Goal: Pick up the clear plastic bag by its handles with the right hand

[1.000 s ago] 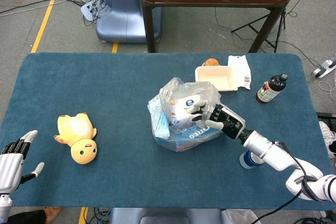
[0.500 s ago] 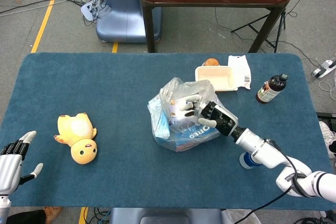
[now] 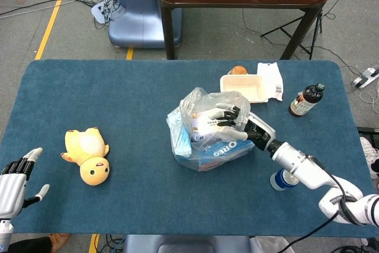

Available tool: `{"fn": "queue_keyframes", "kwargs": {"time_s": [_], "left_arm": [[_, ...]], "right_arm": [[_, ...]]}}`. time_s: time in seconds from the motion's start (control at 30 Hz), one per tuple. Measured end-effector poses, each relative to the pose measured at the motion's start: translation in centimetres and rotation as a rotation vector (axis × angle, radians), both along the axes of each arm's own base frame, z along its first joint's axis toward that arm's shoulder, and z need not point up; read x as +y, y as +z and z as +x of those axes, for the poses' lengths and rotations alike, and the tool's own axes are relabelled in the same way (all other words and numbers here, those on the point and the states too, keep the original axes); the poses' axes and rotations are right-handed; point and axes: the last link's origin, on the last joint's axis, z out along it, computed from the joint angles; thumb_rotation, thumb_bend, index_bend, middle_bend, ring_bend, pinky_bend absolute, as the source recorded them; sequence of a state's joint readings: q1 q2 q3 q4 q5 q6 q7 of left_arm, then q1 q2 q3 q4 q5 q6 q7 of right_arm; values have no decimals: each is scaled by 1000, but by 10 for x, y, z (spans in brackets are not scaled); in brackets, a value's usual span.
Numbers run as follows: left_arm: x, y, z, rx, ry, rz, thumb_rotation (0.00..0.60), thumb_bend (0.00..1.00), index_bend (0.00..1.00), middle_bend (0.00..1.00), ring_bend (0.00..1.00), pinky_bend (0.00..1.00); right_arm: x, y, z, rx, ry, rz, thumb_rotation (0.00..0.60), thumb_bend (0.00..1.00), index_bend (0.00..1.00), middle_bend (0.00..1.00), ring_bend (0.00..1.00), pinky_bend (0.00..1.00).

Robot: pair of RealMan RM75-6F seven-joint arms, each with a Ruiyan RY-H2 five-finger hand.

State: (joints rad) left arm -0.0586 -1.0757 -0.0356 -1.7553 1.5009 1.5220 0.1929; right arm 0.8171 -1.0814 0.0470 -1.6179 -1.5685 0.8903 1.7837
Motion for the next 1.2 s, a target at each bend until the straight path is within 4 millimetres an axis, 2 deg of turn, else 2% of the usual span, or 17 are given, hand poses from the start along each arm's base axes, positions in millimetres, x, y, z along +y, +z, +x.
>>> {"fn": "queue_keyframes", "kwargs": {"time_s": [0.3, 0.73, 0.93, 1.2], "left_arm": [[-2, 1, 0, 2, 7, 4, 600, 211, 105, 162, 209, 221], [-3, 3, 1, 4, 6, 9, 600, 211, 105, 162, 209, 221], [-4, 4, 1, 7, 5, 13, 600, 211, 105, 162, 209, 221], [-7, 4, -1, 9, 16, 15, 600, 211, 105, 162, 209, 221]], "right_arm": [[-9, -9, 20, 87, 38, 56, 436, 0, 68, 158, 82, 127], [-19, -22, 53, 147, 71, 119, 427, 0, 65, 133, 59, 127], [-25, -25, 61, 163, 64, 140, 416, 0, 66, 123, 52, 127], [-24, -27, 55, 205, 53, 156, 414, 0, 66, 119, 51, 123]]}}
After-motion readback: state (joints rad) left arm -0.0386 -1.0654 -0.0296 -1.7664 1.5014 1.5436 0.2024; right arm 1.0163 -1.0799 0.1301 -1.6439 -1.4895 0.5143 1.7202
